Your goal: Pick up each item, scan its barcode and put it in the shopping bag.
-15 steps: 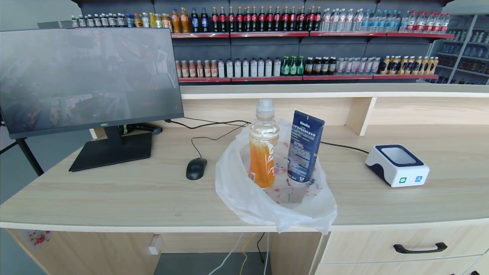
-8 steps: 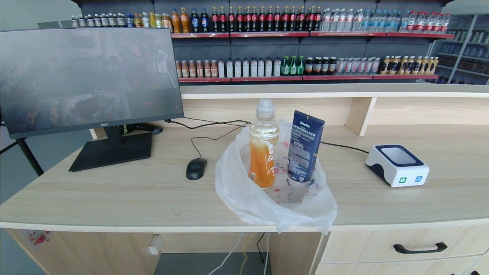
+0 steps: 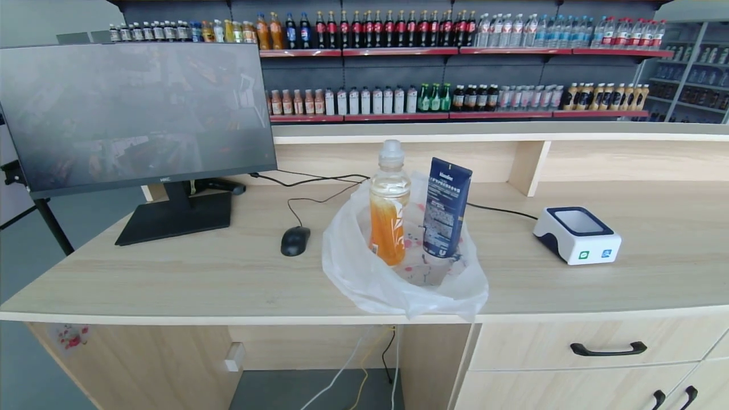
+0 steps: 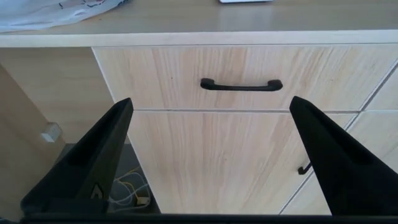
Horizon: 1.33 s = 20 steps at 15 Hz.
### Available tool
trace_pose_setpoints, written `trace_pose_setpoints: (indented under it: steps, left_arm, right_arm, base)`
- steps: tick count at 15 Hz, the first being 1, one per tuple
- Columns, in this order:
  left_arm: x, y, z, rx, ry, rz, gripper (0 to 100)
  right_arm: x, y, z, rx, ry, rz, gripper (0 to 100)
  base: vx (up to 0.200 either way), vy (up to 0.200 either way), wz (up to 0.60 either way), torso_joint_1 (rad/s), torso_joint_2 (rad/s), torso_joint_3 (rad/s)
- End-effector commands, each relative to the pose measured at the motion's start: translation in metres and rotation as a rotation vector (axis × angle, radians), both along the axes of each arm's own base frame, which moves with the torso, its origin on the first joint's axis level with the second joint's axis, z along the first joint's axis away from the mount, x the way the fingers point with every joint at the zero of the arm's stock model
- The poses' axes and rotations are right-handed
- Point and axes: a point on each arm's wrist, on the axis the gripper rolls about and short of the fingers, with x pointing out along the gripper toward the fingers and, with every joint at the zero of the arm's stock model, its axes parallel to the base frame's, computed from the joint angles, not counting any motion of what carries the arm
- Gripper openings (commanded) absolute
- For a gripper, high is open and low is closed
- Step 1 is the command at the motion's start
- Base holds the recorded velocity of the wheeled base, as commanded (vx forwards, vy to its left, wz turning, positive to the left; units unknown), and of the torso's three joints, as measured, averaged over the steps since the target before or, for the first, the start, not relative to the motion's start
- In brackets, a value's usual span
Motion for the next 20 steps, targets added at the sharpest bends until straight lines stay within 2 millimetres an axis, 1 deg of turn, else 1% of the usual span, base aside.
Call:
trace_pose_setpoints:
  steps: [1,5,10,20]
  left_arm:
    - [-0.0001,0.0,0.0003,0.0,-0.001,0.002,100]
    - [-0.0001,0.0,0.0003,0.0,-0.001,0.002,100]
    - [-0.0001,0.0,0.0003,0.0,-0.001,0.0,100]
    - [-0.0001,0.0,0.0003,0.001,-0.001,0.002,100]
  right_arm:
    - [-0.0004,0.0004,-0.0001,0.0,-0.003,-0.029,100]
    - [-0.003,0.0003,-0.0005,0.022,-0.039,-0.032,100]
    - [-0.003,0.0003,-0.0005,0.037,-0.039,-0.033,100]
    - [-0.003,0.0003,-0.0005,0.03,-0.039,-0.032,100]
  base:
    - [-0.2,0.0,0.0,-0.012,0.01,0.012]
    - [-0.2,0.0,0.0,-0.001,0.0,0.005]
    - [0.0,0.0,0.0,0.0,0.0,0.0]
    - [0.0,-0.2,0.0,0.007,0.0,0.001]
